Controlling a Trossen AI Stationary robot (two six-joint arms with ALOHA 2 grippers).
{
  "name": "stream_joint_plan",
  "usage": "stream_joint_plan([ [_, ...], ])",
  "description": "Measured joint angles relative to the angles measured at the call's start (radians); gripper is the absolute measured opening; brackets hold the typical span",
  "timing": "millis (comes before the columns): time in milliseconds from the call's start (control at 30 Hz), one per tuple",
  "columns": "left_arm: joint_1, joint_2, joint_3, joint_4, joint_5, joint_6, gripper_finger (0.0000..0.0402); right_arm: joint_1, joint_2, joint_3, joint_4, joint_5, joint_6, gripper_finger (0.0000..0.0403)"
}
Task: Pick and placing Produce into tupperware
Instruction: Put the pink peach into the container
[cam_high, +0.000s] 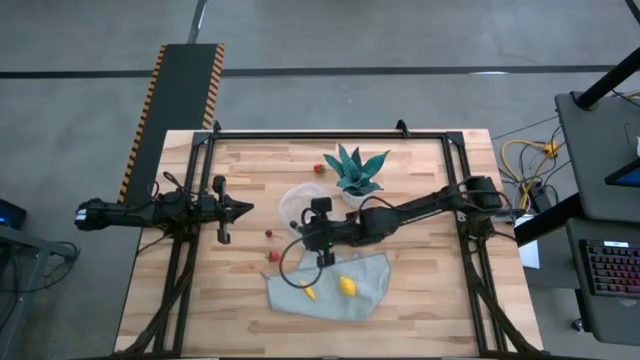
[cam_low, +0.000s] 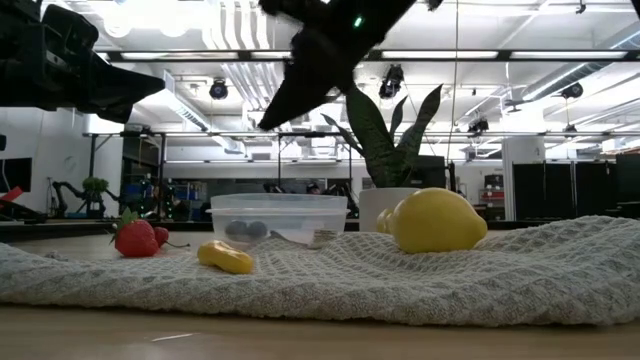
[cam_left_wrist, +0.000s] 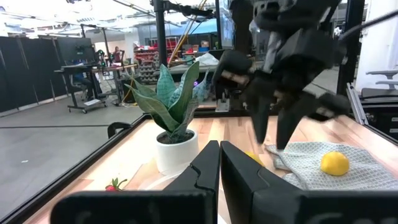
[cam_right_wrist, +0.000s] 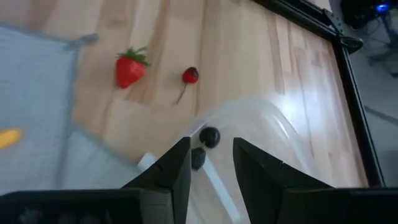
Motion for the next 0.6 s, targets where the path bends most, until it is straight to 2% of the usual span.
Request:
stream_joint_plan([
  [333, 0.0, 0.0, 0.0, -0.001, 0.001, 0.0, 0.0, 0.039, -0.2, -0.048, -0.252, 0.001, 0.115, 0.0112],
  [600, 0.0, 0.012, 0.0, -0.002, 0.001, -0.001, 0.0, 0.089, -0.475, -0.311, -0.243, 0.098, 0.224, 0.0111],
])
